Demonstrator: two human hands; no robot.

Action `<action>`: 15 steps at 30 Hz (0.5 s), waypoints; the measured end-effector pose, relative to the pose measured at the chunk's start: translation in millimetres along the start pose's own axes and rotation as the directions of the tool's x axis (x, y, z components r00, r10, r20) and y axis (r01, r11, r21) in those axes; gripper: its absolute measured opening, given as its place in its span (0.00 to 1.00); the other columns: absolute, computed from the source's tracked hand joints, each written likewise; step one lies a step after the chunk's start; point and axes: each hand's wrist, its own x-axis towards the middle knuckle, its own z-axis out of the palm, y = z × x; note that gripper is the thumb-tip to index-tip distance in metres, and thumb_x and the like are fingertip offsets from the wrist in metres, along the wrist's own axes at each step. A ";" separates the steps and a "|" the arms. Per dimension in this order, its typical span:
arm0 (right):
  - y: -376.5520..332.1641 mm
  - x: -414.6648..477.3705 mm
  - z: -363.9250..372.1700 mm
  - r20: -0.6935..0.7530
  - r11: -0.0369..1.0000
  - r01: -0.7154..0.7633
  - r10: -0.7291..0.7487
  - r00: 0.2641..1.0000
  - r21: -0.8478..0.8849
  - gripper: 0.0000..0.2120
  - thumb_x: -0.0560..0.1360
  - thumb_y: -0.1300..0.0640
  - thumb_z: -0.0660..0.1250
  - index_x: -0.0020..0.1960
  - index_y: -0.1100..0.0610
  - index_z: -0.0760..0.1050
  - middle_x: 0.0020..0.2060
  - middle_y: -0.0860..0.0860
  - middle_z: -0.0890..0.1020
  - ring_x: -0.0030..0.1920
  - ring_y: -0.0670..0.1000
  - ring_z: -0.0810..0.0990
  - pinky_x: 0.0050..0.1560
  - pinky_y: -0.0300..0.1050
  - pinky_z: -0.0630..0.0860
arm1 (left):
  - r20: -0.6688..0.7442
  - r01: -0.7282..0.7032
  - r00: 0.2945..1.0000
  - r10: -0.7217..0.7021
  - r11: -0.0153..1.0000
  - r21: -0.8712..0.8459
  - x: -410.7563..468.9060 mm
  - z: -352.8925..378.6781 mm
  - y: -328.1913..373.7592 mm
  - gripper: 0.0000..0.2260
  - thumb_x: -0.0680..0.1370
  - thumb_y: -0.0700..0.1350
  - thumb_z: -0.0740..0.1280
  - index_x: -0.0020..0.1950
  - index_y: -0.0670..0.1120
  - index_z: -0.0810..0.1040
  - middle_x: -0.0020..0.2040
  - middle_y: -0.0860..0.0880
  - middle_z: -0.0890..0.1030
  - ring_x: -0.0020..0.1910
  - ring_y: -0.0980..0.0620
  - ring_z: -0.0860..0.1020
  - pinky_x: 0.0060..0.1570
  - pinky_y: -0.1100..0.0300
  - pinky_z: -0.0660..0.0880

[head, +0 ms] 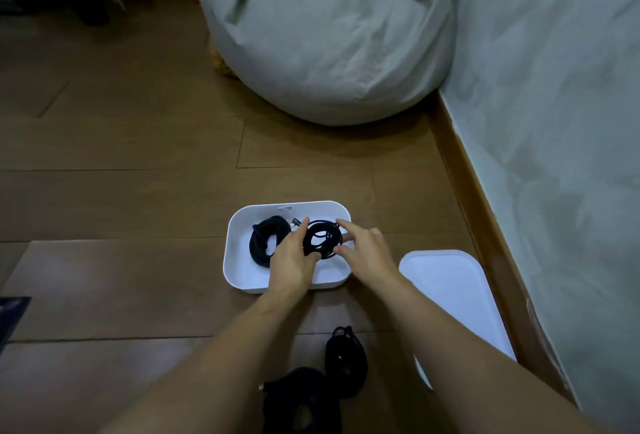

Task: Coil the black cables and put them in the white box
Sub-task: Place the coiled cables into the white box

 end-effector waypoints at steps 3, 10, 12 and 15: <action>13.4 5.3 7.0 -0.053 0.998 0.057 -0.056 0.997 0.014 0.23 0.78 0.57 0.69 0.71 0.43 0.74 0.53 0.45 0.81 0.52 0.46 0.72 0.52 0.39 0.66 | -0.013 0.022 1.000 -0.022 1.000 -0.005 11.1 10.0 -4.2 0.31 0.75 0.40 0.72 0.77 0.49 0.70 0.65 0.51 0.80 0.64 0.49 0.77 0.60 0.59 0.72; 24.8 -2.7 11.2 -0.150 0.989 0.141 -0.133 0.980 0.049 0.27 0.77 0.66 0.65 0.73 0.49 0.72 0.58 0.48 0.73 0.45 0.42 0.72 0.51 0.29 0.69 | -0.032 0.042 0.999 -0.042 0.999 0.021 25.4 25.3 -11.7 0.22 0.74 0.38 0.72 0.67 0.48 0.76 0.59 0.50 0.83 0.59 0.47 0.79 0.59 0.51 0.75; 28.2 -1.1 10.4 -0.156 0.989 0.087 -0.069 0.985 0.116 0.27 0.78 0.66 0.65 0.74 0.49 0.71 0.56 0.49 0.72 0.44 0.42 0.73 0.46 0.23 0.66 | -0.030 0.060 0.998 -0.059 0.998 0.025 30.8 26.6 -11.6 0.20 0.74 0.38 0.73 0.65 0.47 0.76 0.58 0.50 0.83 0.58 0.47 0.79 0.58 0.51 0.75; 35.8 -2.0 13.2 -0.118 0.983 0.024 -0.003 0.993 0.180 0.24 0.80 0.61 0.64 0.74 0.47 0.71 0.52 0.51 0.75 0.45 0.41 0.74 0.45 0.24 0.66 | -0.026 0.074 0.997 -0.073 0.997 0.010 38.1 28.4 -11.1 0.20 0.74 0.40 0.74 0.66 0.47 0.76 0.58 0.49 0.82 0.59 0.47 0.79 0.59 0.50 0.75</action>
